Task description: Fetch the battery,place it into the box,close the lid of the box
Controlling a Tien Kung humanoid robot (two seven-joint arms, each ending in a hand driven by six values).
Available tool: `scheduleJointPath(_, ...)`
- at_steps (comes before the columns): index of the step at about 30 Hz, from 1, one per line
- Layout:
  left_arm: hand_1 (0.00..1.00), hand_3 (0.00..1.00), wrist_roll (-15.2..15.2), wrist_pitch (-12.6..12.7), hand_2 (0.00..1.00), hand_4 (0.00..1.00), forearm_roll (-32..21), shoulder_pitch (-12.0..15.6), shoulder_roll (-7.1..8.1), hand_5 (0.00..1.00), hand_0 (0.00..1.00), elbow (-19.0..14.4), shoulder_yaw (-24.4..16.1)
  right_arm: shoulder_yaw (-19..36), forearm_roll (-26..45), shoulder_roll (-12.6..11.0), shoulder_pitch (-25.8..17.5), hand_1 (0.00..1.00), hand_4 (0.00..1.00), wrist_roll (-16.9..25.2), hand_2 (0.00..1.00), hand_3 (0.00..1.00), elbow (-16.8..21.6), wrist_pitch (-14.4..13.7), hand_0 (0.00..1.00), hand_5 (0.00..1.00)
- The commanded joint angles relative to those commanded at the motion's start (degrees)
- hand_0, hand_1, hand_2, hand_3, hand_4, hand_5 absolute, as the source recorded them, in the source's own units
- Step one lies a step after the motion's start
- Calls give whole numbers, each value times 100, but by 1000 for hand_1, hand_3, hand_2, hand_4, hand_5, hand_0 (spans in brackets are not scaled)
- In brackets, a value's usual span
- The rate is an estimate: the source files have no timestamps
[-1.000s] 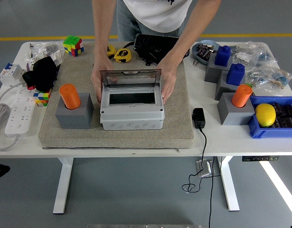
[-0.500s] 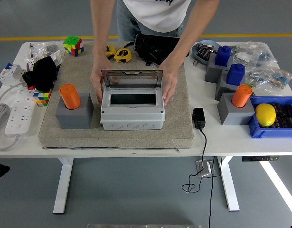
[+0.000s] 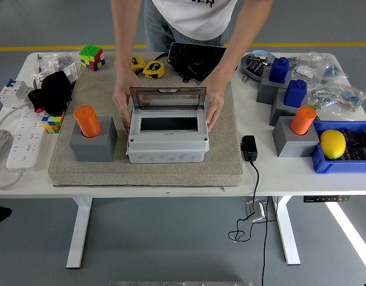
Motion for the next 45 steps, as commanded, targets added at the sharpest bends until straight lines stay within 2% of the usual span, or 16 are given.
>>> scheduleJointPath(45, 826, 780, 8, 9, 782, 998, 0, 2, 28, 933, 822, -6, 42, -43, 39, -14, 9, 799, 998, -19, 747, 778, 0, 59, 870, 998)
